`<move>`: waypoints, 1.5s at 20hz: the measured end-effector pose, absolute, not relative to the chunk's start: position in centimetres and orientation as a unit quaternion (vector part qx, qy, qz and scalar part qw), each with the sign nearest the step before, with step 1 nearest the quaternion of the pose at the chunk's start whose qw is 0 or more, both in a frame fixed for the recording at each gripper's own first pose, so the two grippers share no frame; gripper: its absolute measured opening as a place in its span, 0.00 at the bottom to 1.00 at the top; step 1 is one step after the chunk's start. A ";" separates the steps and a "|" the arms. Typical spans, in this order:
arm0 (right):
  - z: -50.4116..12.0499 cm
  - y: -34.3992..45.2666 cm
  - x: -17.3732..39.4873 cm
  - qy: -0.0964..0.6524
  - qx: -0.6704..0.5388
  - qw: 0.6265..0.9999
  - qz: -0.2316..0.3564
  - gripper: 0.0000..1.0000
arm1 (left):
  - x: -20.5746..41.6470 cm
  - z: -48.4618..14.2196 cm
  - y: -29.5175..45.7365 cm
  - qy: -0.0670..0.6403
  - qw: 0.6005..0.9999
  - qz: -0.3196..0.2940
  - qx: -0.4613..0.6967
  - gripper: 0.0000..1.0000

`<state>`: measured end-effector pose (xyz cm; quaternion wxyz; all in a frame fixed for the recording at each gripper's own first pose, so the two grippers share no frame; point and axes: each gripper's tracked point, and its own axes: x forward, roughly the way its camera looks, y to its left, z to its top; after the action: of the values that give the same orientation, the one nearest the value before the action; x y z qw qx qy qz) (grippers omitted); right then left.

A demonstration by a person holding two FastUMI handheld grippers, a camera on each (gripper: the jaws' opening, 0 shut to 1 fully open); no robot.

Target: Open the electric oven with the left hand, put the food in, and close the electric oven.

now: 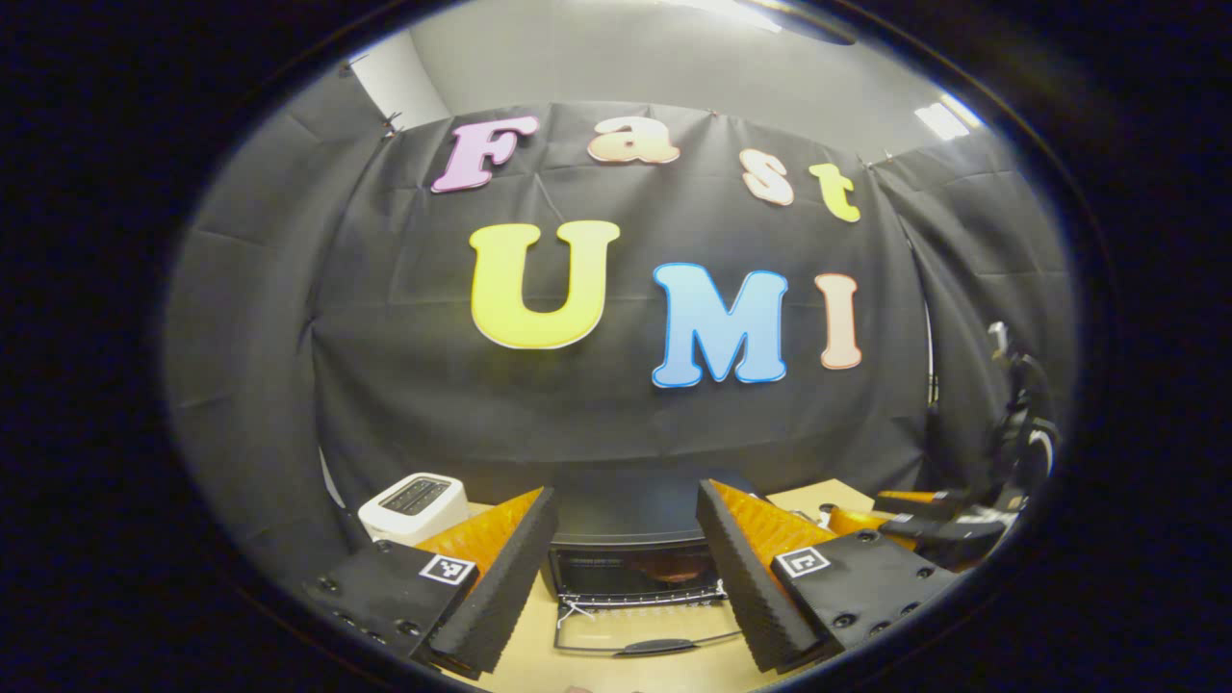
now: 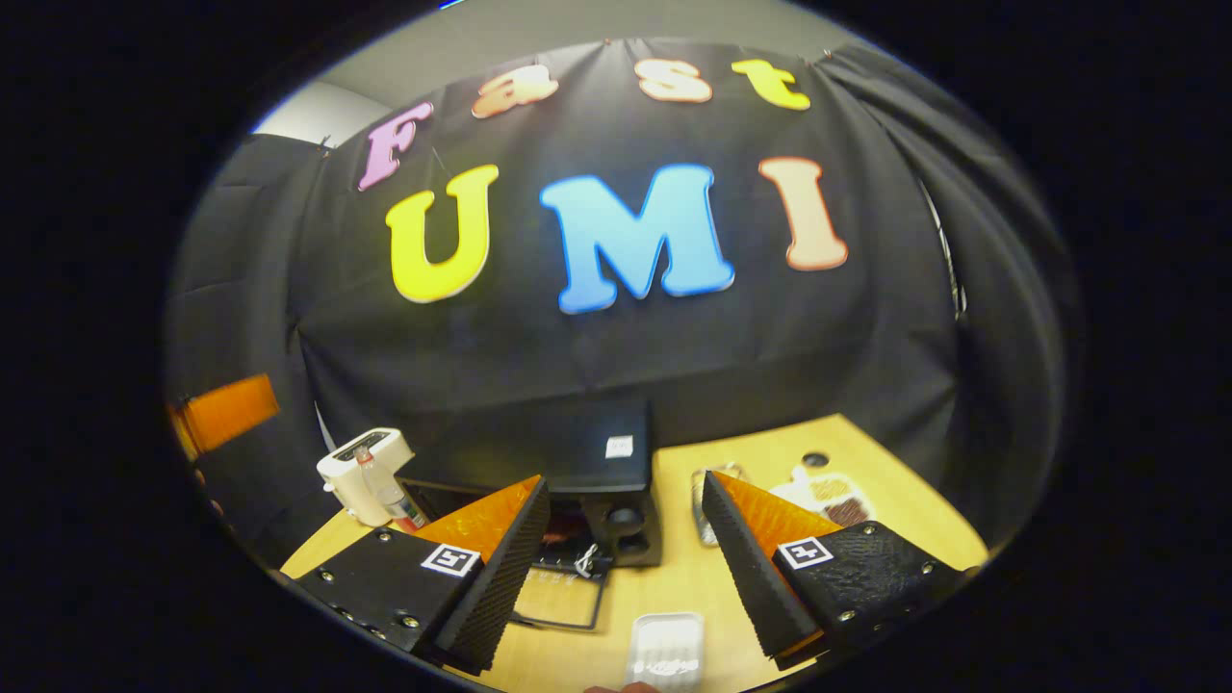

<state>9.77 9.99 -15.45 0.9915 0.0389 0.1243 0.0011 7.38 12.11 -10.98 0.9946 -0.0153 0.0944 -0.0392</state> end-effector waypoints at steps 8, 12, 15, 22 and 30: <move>-4.3 5.0 7.8 0.031 -0.004 0.999 -0.034 0.96 | 7.9 -6.3 8.0 0.045 0.998 -0.034 -0.031 0.91; -4.8 4.0 7.7 0.035 0.003 0.999 -0.040 0.96 | 8.4 -8.0 7.7 0.075 0.997 -0.024 -0.010 1.00; -5.7 3.5 7.8 0.048 0.009 0.998 -0.035 0.97 | 8.7 -12.5 6.3 0.132 0.990 -0.040 -0.011 1.00; -8.3 1.8 8.3 0.080 0.003 0.996 -0.045 0.96 | 5.2 -26.7 5.4 0.321 0.945 -0.063 0.001 1.00; -9.9 0.5 8.3 0.104 0.024 0.993 -0.054 0.97 | 1.2 -39.7 7.0 0.505 0.861 -0.060 0.001 0.98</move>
<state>8.26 0.48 -9.92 0.9928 0.0243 0.1043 -0.0541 1.22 6.97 -39.71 0.8610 0.0006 0.5051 -0.0601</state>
